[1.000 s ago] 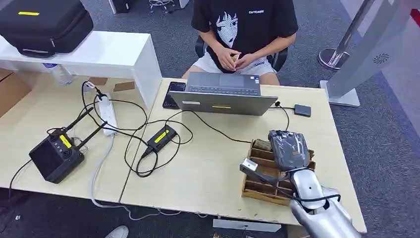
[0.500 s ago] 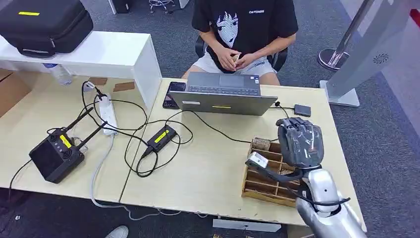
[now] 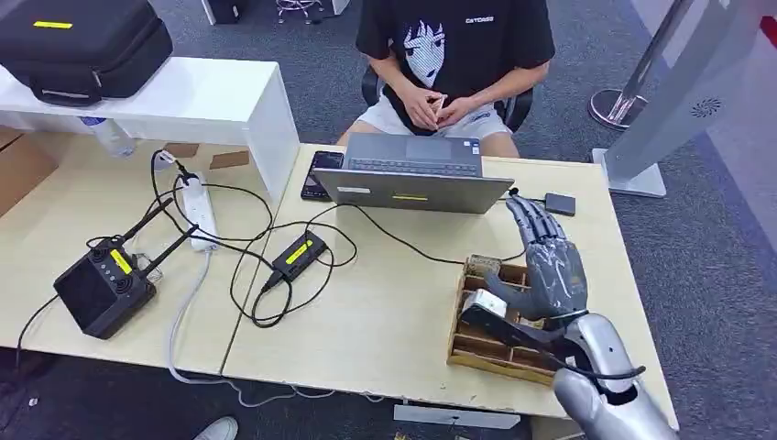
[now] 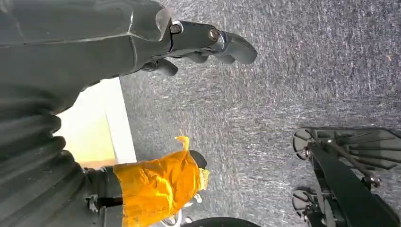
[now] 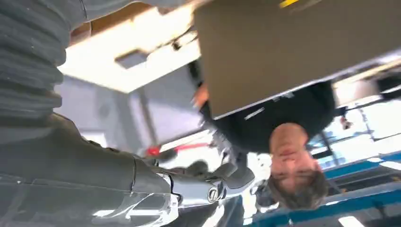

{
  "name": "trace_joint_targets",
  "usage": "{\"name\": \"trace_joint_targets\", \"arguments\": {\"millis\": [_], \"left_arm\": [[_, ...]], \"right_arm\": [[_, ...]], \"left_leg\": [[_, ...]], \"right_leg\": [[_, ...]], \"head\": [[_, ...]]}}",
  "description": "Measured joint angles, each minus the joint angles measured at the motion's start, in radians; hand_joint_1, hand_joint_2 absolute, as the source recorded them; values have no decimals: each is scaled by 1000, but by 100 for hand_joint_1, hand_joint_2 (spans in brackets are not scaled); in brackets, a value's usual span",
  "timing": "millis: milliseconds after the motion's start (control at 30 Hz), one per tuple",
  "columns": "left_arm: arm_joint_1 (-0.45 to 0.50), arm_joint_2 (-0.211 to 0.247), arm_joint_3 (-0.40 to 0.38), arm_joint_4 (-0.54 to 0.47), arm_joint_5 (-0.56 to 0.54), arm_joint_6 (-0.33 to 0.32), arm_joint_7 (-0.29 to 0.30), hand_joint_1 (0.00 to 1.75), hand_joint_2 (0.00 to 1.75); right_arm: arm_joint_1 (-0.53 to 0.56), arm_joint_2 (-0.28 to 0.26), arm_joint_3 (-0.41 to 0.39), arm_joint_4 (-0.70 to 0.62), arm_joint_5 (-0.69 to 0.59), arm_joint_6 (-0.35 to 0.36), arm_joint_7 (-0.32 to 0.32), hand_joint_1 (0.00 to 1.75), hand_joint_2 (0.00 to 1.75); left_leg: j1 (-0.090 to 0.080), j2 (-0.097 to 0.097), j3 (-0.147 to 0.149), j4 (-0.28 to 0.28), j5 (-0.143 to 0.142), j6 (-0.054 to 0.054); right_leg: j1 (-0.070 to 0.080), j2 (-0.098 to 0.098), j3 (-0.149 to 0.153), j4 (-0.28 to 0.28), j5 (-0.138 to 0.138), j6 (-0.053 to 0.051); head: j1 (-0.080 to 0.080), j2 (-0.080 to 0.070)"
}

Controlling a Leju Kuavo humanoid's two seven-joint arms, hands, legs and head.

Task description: Pass the card to the sensor for recognition and then transmit it.

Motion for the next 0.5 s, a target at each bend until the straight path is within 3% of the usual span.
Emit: {"name": "trace_joint_targets", "arguments": {"millis": [67,200,500], "left_arm": [[0,0,5,0,6,1,-2,0,175],[1,0,19,0,15,4,-3,0,175],[1,0,26,0,10,8,-5,0,175]], "right_arm": [[43,-11,-5,-50,-68,-19,-56,0,175],[147,-32,-31,-158,-84,-53,-121,0,175],[355,-48,-64,-259,55,-90,-225,0,175]], "left_leg": [[0,0,0,0,0,0],[0,0,0,0,-1,1],[0,0,0,0,-1,1]], "right_leg": [[0,0,0,0,-1,0],[0,0,0,0,-1,0],[0,0,0,0,-2,0]], "head": [[0,0],[0,0],[0,0]]}}
